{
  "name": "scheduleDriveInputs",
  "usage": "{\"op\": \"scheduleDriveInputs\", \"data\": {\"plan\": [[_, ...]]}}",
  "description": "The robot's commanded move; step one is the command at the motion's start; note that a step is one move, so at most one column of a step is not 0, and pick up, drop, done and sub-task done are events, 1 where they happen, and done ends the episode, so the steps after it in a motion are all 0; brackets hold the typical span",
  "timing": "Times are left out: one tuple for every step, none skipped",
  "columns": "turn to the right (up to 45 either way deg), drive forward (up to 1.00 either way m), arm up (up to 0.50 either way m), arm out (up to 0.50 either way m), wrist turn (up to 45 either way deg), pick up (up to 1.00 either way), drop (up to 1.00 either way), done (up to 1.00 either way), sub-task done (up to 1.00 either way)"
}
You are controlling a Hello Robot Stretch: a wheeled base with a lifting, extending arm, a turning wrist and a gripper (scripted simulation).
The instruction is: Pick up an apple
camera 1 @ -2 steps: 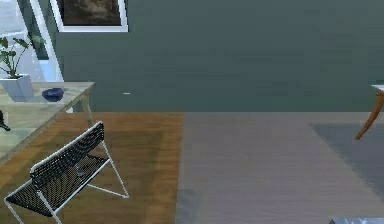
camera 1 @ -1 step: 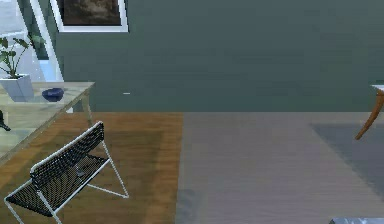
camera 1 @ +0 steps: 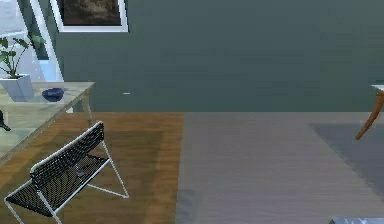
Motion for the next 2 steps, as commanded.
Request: {"op": "scheduleDriveInputs", "data": {"plan": [[0.0,0.00,0.00,0.00,45.0,0.00,0.00,0.00,0.00],[0.0,0.00,0.00,0.00,45.0,0.00,0.00,0.00,0.00]]}}
